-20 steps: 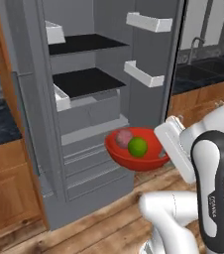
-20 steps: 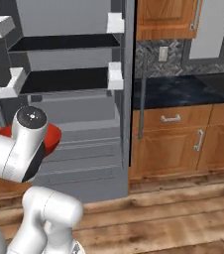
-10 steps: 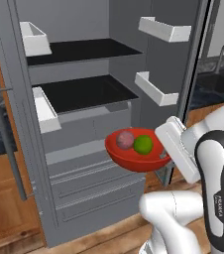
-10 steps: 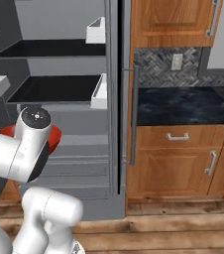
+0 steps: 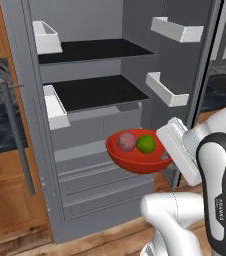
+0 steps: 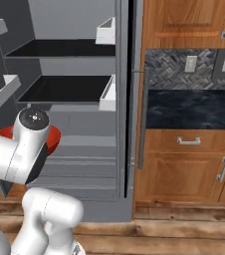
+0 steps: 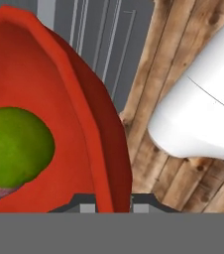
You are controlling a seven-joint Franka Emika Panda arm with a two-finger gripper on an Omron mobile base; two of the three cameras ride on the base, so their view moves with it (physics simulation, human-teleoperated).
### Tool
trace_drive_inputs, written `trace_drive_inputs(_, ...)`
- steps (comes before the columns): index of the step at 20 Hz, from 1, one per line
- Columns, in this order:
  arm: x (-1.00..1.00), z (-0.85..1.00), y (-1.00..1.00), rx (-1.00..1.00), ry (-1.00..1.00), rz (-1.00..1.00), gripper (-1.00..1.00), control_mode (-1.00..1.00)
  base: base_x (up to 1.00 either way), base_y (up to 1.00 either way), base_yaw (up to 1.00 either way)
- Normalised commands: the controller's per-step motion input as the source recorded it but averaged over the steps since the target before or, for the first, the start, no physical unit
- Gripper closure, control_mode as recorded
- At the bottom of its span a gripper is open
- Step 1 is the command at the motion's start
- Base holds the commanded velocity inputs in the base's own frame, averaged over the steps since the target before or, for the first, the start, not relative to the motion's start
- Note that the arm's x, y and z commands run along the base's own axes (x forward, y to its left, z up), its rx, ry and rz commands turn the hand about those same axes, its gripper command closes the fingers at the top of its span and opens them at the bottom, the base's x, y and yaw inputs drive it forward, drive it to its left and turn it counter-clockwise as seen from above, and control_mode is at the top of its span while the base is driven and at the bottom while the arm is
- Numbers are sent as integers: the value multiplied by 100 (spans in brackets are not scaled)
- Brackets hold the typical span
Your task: Place the bowl with the onion and lime on the top shelf of the fridge. Place the bowl with the steak and chicken drumstick on the second highest shelf of the fridge.
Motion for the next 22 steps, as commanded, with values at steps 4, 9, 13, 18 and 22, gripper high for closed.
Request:
trace_drive_inputs(4,0,0,0,0,0,0,100,100,17,29,12)
trace_drive_inputs(9,0,0,0,0,0,0,100,100,63,25,0)
trace_drive_inputs(13,0,0,0,0,0,0,100,100,67,33,0)
trace_drive_inputs(18,0,0,0,0,0,0,100,100,30,38,0)
trace_drive_inputs(22,0,0,0,0,0,0,100,100,50,29,0)
